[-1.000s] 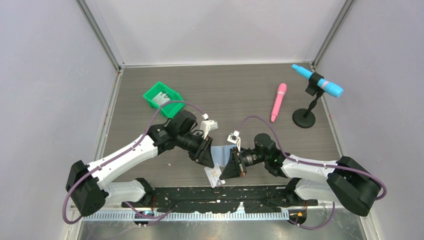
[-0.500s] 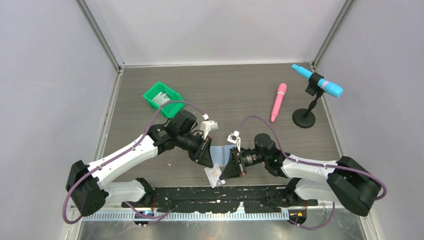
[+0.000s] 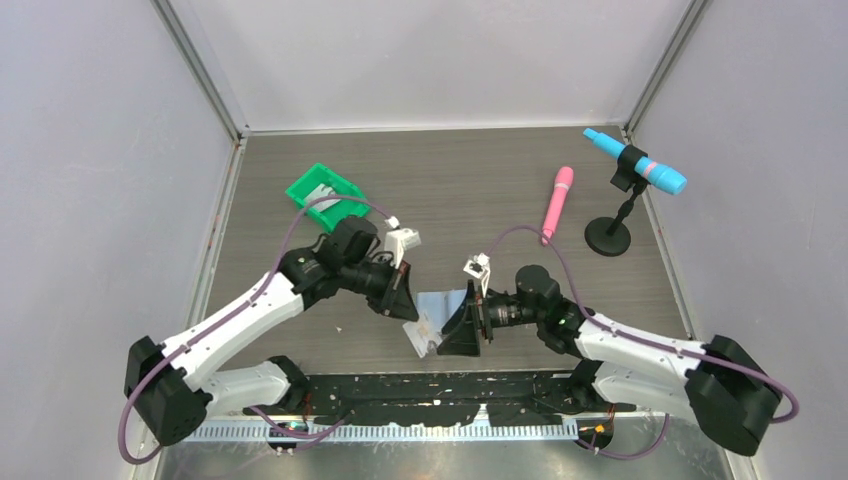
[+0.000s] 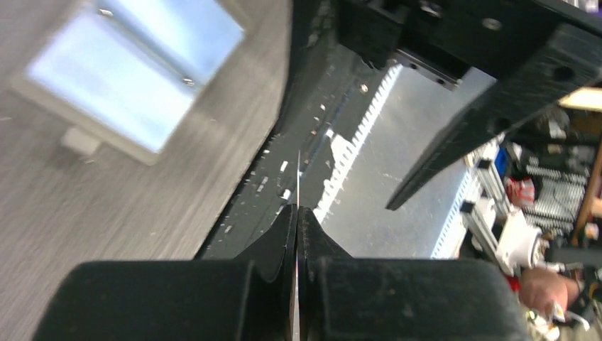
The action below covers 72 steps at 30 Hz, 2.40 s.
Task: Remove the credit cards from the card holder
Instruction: Place the credit card in the storage box.
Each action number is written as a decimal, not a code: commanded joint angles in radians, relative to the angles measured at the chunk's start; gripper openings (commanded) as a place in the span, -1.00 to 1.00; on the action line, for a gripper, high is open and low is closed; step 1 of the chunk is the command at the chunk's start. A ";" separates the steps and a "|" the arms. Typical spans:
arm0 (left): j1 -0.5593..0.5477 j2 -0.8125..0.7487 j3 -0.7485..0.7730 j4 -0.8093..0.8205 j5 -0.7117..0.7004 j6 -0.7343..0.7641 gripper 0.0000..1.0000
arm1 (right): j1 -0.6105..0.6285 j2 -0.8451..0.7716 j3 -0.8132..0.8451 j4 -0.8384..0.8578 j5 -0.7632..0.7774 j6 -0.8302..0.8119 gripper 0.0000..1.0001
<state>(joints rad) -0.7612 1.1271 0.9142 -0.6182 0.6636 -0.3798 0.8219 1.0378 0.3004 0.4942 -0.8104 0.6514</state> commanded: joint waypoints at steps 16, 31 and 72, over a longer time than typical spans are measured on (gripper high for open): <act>0.476 -0.282 -0.098 0.294 -0.781 -0.390 -1.00 | -0.001 -0.232 0.081 -0.332 0.331 -0.152 0.91; 0.696 0.056 -0.047 0.643 -0.951 -0.535 -1.00 | -0.002 -0.146 0.134 -0.337 0.315 -0.198 0.91; 0.705 0.591 0.194 0.761 -1.067 -0.420 -1.00 | -0.097 0.015 0.280 -0.439 0.340 -0.325 0.91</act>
<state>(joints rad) -0.0628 1.6966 1.0573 0.1246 -0.3607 -0.8360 0.7353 1.0546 0.5407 0.0353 -0.4633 0.3420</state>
